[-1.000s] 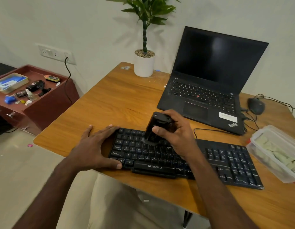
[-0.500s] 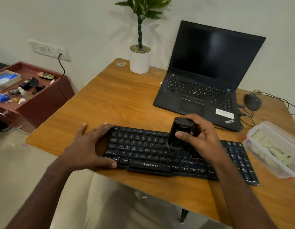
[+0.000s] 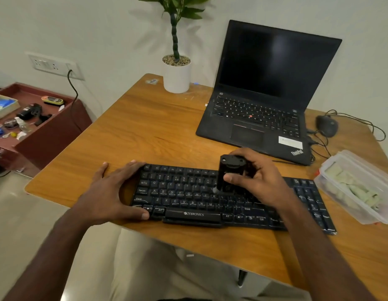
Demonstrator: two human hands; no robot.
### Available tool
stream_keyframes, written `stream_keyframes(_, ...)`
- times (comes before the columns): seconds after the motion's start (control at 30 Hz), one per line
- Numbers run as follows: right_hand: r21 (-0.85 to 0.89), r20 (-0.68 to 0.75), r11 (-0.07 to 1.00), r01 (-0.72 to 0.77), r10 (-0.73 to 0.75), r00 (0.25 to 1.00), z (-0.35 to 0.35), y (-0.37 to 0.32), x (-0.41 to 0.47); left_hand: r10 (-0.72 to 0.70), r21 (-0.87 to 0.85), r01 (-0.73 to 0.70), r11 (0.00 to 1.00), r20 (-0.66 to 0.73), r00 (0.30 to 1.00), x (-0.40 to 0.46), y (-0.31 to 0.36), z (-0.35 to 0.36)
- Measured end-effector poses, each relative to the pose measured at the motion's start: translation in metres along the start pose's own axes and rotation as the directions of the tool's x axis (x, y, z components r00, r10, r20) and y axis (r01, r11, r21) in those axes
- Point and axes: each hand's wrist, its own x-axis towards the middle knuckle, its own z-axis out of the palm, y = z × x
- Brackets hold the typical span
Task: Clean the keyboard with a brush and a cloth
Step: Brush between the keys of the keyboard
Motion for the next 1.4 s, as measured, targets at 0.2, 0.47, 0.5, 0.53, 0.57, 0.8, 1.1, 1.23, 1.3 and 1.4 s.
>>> stream_keyframes(0.2,0.038,-0.089,0.997,0.069,-0.066,0.994,-0.007,-0.002,0.000,0.009,-0.001,-0.009,1.000,-0.014,1.000,-0.001,0.002,0.000)
stream_keyframes(0.47,-0.011,-0.057,0.998,0.057,-0.057,0.997,0.019,-0.002,0.004,0.015,0.000,-0.015,1.000,-0.013,1.000,-0.002,0.002,-0.001)
stream_keyframes(0.5,-0.027,-0.049,0.999,0.041,-0.043,0.998,0.013,-0.001,0.001,0.016,0.001,-0.016,1.000,-0.012,1.000,-0.002,0.002,-0.001)
stream_keyframes(0.53,-0.040,-0.043,0.999,0.027,-0.029,0.999,0.006,0.000,-0.003,0.016,0.002,-0.016,1.000,-0.011,1.000,-0.002,0.002,-0.001)
stream_keyframes(0.57,-0.054,-0.038,0.998,0.014,-0.016,0.999,-0.001,0.000,-0.007,0.015,0.000,-0.015,1.000,-0.008,1.000,-0.002,0.003,-0.001)
stream_keyframes(0.8,-0.053,-0.072,0.995,0.080,-0.084,0.994,-0.022,-0.004,-0.007,0.011,0.001,-0.011,1.000,-0.010,1.000,-0.001,0.004,-0.002)
stream_keyframes(1.1,-0.003,-0.054,0.999,0.049,-0.049,0.997,0.007,-0.001,0.002,-0.003,-0.021,0.003,1.000,-0.026,1.000,-0.003,0.007,-0.003)
stream_keyframes(1.23,-0.080,-0.017,0.996,0.025,-0.026,1.000,-0.023,0.005,-0.009,-0.011,-0.037,0.010,0.999,-0.020,1.000,-0.004,0.014,-0.005)
stream_keyframes(1.3,-0.109,-0.008,0.994,0.028,-0.029,1.000,-0.033,0.003,-0.013,-0.014,-0.042,0.014,0.999,-0.015,1.000,-0.004,0.014,-0.005)
stream_keyframes(1.4,-0.083,-0.026,0.995,0.048,-0.051,0.998,-0.035,-0.002,-0.012,0.006,-0.022,-0.006,1.000,-0.002,1.000,-0.002,0.007,-0.003)
